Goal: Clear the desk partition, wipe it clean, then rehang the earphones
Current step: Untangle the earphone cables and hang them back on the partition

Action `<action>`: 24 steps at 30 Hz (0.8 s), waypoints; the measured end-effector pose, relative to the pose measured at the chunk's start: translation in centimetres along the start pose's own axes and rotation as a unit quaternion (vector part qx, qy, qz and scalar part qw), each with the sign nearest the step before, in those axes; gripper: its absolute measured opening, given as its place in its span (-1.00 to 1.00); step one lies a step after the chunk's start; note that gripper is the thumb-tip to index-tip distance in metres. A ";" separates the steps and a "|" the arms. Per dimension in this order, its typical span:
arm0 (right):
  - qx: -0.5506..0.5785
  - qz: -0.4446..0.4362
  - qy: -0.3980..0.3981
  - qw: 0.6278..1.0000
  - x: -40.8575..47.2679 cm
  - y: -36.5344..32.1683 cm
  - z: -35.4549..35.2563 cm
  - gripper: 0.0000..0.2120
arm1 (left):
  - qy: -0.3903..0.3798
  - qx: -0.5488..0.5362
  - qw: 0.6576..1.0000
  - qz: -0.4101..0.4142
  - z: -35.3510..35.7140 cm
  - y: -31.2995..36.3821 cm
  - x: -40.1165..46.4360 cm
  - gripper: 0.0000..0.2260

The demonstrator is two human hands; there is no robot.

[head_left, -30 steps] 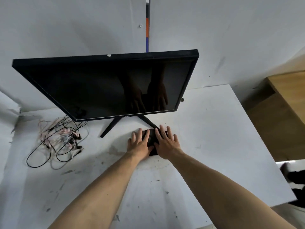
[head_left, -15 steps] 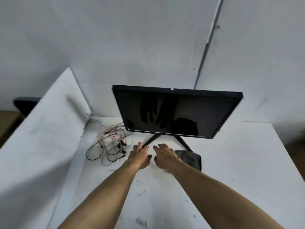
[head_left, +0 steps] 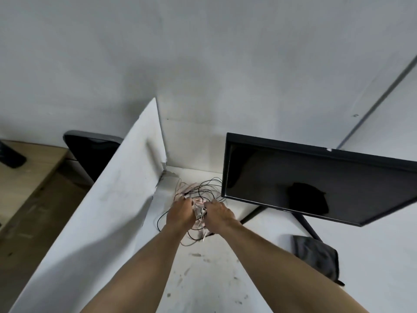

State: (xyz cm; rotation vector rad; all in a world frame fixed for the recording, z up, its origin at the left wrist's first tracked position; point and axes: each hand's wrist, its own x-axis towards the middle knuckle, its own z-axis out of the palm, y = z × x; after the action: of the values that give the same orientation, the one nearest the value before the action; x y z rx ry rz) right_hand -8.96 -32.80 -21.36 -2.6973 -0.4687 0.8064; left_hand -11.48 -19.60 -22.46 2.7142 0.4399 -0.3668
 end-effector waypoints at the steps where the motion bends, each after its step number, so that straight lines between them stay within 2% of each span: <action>1: -0.007 -0.003 0.009 1.000 0.8 -0.3 0.1 -0.56 | 0.018 0.004 1.000 0.006 0.0 0.0 0.8 -0.73; 4: -0.015 -0.013 0.040 0.999 3.4 -0.8 0.0 -0.49 | 0.091 0.002 0.996 -0.005 0.6 0.1 3.9 -0.77; 7: 0.007 0.006 0.051 0.999 5.5 -1.3 -0.2 -0.44 | 0.137 0.007 0.989 -0.058 0.9 0.0 5.9 -0.73; 11: 0.013 0.014 0.024 1.000 6.9 -1.4 0.2 -0.45 | 0.119 -0.025 0.984 -0.131 1.2 -0.5 8.1 -0.68; 15: 0.029 0.018 0.014 0.999 7.3 -1.0 0.7 -0.48 | 0.076 -0.067 0.985 -0.142 1.8 -1.1 8.7 -0.74; 19: 0.077 0.005 0.033 0.996 6.8 -1.3 0.3 -0.22 | 0.078 -0.149 0.979 -0.113 0.9 -0.1 7.9 -0.81; 24: 0.126 -0.018 0.078 0.989 5.0 -2.4 -1.8 0.06 | 0.072 -0.206 0.972 -0.085 -1.6 1.1 6.2 -0.74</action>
State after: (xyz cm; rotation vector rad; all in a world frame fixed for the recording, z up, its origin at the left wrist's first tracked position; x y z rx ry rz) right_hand -4.51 -28.97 -21.47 -2.4852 -0.3509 0.5958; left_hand -5.08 -18.41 -22.54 2.3105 0.7073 -0.1051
